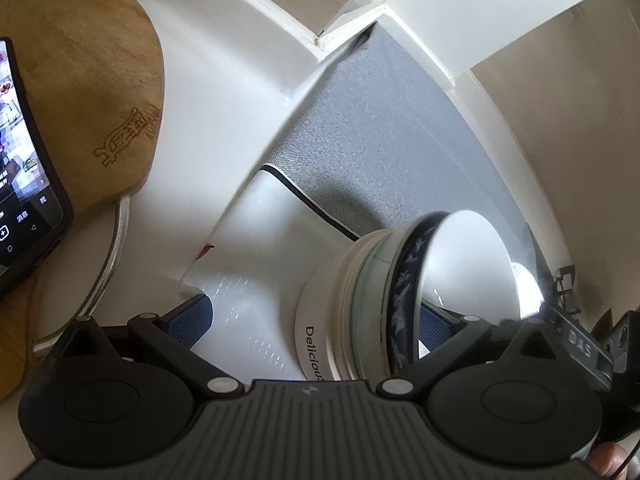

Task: Organize plates and bowls
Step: 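Close both tools on the rim of the stacked bowls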

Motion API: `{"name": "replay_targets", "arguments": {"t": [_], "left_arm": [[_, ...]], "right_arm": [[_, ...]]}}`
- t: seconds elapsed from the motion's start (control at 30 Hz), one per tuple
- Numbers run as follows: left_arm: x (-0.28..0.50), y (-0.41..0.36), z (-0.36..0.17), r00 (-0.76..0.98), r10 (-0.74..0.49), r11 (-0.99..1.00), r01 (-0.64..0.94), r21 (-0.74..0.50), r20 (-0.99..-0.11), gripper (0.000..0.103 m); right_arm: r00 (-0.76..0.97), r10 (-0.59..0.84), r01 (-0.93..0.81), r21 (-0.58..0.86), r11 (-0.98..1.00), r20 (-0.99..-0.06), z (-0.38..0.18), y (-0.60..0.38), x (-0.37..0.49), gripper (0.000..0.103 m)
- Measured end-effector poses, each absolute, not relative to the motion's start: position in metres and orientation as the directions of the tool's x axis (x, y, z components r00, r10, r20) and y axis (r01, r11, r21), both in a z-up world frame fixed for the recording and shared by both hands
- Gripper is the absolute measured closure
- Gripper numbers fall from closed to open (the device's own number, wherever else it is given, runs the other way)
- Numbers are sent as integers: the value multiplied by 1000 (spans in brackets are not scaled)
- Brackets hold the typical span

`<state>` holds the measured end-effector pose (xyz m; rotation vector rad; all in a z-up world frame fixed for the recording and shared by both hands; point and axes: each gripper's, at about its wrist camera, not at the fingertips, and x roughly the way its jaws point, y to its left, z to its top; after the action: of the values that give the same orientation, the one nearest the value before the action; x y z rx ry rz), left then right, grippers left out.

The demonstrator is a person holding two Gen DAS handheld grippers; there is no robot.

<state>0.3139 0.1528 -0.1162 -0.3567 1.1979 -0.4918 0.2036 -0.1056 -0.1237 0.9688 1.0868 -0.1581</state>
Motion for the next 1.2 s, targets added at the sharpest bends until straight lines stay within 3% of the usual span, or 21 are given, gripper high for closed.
{"name": "replay_targets", "arguments": {"t": [0.27,1.2], "left_arm": [[314,144,-114,278,-520,854,175,-490,-808,0],[327,128,-114,225,-459,887,174,-428,-860,0]], "right_arm": [[549,366,517,649,558,-752,-127,-118,192,0],[576,392,427,673,604,-717,-128,-112,193,0]]}}
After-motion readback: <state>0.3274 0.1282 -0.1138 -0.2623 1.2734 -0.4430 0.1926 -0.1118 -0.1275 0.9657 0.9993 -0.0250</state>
